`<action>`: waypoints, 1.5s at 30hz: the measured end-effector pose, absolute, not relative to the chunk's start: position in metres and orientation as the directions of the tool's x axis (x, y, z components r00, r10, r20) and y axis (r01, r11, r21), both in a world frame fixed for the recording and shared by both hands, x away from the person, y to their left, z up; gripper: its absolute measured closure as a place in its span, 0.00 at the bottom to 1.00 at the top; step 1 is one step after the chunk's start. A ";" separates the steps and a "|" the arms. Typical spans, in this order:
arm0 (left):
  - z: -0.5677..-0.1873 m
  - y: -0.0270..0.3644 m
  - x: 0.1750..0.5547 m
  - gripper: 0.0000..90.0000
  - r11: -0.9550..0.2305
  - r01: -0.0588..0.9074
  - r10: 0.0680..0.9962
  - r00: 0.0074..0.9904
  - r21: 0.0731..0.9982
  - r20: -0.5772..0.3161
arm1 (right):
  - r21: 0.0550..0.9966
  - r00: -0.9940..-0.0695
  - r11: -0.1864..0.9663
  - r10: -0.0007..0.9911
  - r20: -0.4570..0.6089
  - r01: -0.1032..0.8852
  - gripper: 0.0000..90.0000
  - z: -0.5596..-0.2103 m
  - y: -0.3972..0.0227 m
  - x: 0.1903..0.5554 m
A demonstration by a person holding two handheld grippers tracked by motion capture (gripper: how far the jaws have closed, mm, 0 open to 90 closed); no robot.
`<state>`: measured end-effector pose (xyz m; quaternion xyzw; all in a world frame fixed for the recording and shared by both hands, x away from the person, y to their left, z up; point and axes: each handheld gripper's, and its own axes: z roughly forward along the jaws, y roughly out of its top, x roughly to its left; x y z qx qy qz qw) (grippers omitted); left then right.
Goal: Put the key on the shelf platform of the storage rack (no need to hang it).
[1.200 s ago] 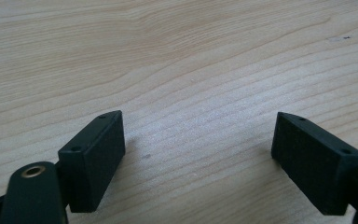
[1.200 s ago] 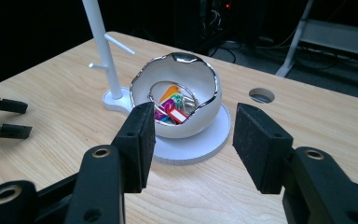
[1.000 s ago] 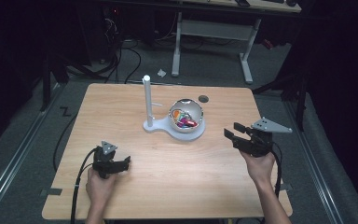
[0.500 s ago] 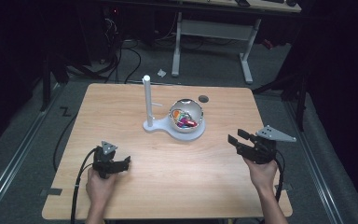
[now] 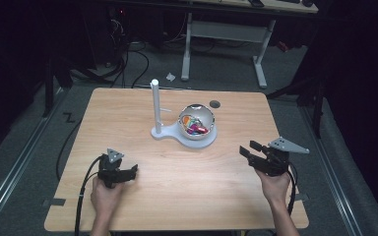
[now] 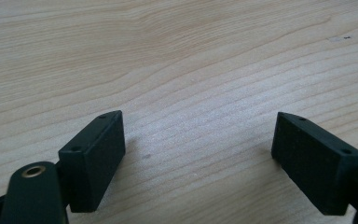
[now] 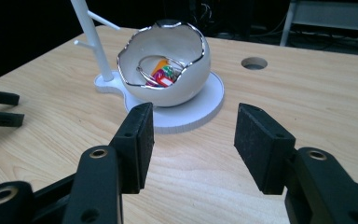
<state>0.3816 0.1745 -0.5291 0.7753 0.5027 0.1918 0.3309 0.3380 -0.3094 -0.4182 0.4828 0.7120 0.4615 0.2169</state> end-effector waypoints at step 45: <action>-0.529 0.174 0.382 0.20 -0.276 0.653 0.907 0.421 0.706 -0.035 | 0.791 -0.369 0.101 0.915 0.164 0.603 0.52 -0.489 -0.310 0.356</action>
